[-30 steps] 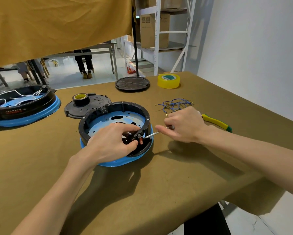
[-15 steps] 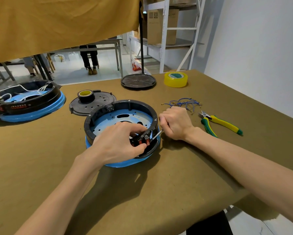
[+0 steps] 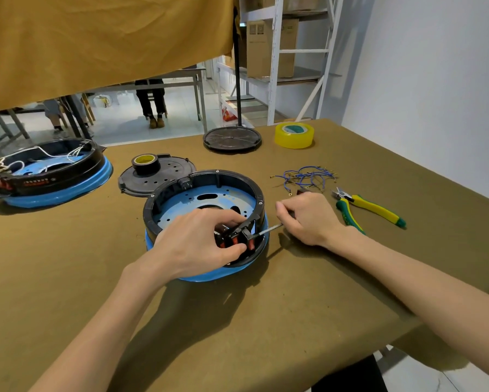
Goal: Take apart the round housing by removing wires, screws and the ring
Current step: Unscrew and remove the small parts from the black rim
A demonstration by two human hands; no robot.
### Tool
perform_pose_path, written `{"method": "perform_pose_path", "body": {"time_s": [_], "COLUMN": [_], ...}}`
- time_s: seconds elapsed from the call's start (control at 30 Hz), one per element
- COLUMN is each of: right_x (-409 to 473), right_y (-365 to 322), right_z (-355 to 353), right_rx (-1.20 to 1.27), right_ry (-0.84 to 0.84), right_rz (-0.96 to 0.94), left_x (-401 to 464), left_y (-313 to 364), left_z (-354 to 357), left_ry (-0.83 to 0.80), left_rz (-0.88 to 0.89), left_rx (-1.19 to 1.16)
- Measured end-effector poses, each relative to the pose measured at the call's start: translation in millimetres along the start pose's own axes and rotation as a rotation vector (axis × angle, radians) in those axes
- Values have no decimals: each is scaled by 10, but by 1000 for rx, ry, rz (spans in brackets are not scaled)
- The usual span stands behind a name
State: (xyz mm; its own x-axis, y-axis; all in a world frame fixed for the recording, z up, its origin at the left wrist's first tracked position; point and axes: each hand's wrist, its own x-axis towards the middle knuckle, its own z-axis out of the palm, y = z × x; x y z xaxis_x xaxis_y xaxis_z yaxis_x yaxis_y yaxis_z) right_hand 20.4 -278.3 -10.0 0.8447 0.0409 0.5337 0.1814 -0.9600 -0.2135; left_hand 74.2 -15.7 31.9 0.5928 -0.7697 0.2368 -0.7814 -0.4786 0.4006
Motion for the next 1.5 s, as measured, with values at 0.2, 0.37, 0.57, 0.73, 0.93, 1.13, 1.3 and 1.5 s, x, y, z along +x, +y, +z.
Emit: {"method": "perform_pose_path", "body": {"time_s": [0.2, 0.37, 0.57, 0.73, 0.93, 1.13, 1.3, 1.5], "right_x": [-300, -266, -425, -475, -457, -105, 163, 269], "right_y": [-77, -318, -920, -941, -827, -176, 405, 625], "right_z": [-133, -273, -359, -310, -357, -296, -211, -279], "right_rx": [-168, -112, 204, 165, 202, -134, -404, -498], "right_ry": [23, 86, -112, -83, 120, 137, -83, -226], "right_rz": [159, 256, 85, 31, 40, 385, 644, 747], "left_x": [-12, -23, -9, -18, -3, -1, 4, 13], "left_y": [-1, -17, -10, -18, -23, -32, -50, -78], "left_z": [34, 40, 55, 54, 76, 86, 97, 109], "left_ry": [39, 65, 74, 74, 95, 106, 119, 118], "left_rz": [-17, -23, -3, 24, 35, 21, 31, 37], "left_rx": [23, 47, 80, 102, 127, 115, 128, 130]}}
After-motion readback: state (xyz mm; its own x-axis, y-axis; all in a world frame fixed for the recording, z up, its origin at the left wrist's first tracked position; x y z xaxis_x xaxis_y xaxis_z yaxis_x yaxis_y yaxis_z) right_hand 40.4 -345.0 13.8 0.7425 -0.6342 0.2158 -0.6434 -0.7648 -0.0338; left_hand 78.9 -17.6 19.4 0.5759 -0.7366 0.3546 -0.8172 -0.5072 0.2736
